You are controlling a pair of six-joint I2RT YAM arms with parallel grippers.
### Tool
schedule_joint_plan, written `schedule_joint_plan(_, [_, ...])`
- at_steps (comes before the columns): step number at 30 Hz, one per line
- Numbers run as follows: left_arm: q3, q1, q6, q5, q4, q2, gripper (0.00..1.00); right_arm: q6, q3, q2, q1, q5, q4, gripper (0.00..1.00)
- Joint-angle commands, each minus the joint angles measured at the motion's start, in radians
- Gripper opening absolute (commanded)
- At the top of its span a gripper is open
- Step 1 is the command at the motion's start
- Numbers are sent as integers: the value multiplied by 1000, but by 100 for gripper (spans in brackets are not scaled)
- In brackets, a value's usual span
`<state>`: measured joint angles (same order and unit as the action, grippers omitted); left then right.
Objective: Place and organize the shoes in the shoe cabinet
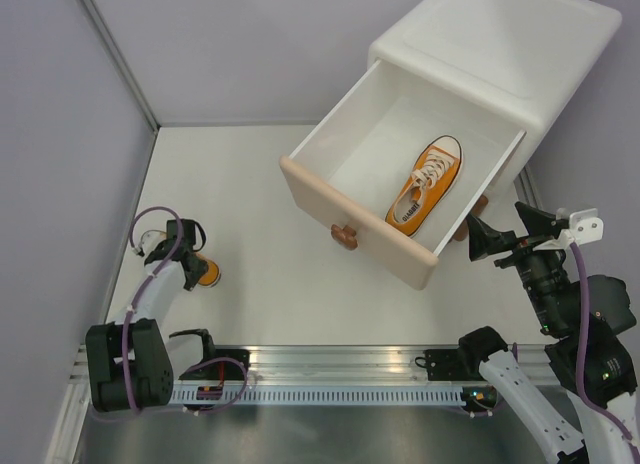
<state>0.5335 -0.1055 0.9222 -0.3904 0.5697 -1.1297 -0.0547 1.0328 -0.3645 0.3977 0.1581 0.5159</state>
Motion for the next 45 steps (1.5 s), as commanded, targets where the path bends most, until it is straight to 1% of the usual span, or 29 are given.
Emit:
schedule_joint_plan(1, [22,-2,-22,27,-64,21,2,12,-4,4,7,17,-17,98])
schedule_joint_plan(6, [81,-2,-80,22,-41,83,2,10,3,-2,9,14,-14,98])
schedule_joint_plan(10, [189,0,-140,18,-27,108,2,9,13,-2,10,14,-5,98])
schedule_joint_plan(17, [368,18,-262,70,-8,113,2,6,24,-7,9,12,-1,98])
schedule_joint_plan(22, [482,93,-321,30,25,148,2,3,27,-13,9,11,1,98])
schedule_joint_plan(24, [544,177,-336,9,48,145,2,0,32,-14,9,8,1,98])
schedule_joint_plan(26, [586,226,-355,-48,82,137,2,-5,35,-16,7,4,1,98])
schedule_joint_plan(27, [624,268,-358,-65,90,137,2,-4,36,-17,9,3,3,98])
schedule_joint_plan(29, [663,300,-364,-94,105,139,2,-5,38,-19,9,0,4,98])
schedule_joint_plan(36, [888,403,-388,-137,137,125,2,-19,38,-14,9,-5,10,98])
schedule_joint_plan(39, [977,440,-398,-140,153,104,2,-23,41,-11,9,-3,12,98])
schedule_joint_plan(45, [1108,526,-396,-125,163,68,2,-28,47,-4,9,-2,10,98])
